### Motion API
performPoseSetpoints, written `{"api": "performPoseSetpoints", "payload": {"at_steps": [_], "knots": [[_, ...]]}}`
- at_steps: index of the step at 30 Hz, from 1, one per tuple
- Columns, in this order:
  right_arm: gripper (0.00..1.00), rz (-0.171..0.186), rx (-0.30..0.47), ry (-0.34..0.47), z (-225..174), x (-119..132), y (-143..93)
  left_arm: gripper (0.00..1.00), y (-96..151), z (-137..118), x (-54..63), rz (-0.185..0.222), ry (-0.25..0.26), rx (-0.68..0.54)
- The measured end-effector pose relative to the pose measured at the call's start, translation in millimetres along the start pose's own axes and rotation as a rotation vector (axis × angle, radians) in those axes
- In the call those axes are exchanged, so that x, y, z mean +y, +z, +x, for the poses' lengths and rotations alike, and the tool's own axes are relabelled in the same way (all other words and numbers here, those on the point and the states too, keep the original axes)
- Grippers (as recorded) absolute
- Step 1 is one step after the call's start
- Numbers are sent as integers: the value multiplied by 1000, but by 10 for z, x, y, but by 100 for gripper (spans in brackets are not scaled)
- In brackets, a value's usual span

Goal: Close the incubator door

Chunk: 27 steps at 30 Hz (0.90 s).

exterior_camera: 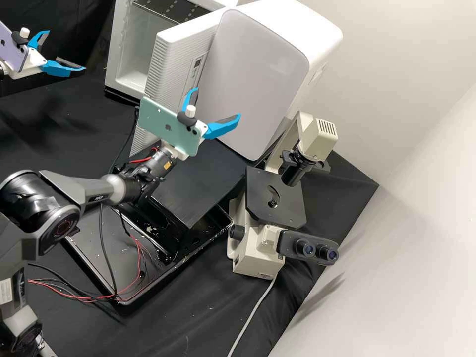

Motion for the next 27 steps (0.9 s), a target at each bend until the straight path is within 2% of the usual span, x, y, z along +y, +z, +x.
{"api": "performPoseSetpoints", "payload": {"at_steps": [4, 15, 18, 23, 27], "knots": [[0, -24, 29, 13, 167, 6, -77, 100, 0, 0, 0, 0, 0, 0], [0, -59, 77, -25, 512, -91, -360, 100, 1, 0, 0, 1, 0, -1], [0, -80, 101, -32, 590, -132, -454, 100, 1, 0, 0, 1, 0, -1], [0, -84, 110, -62, 681, -224, -535, 100, 1, 0, 0, 1, 0, -1], [0, -115, 107, -78, 774, -285, -578, 100, 1, 0, 0, 1, 0, -1]]}}
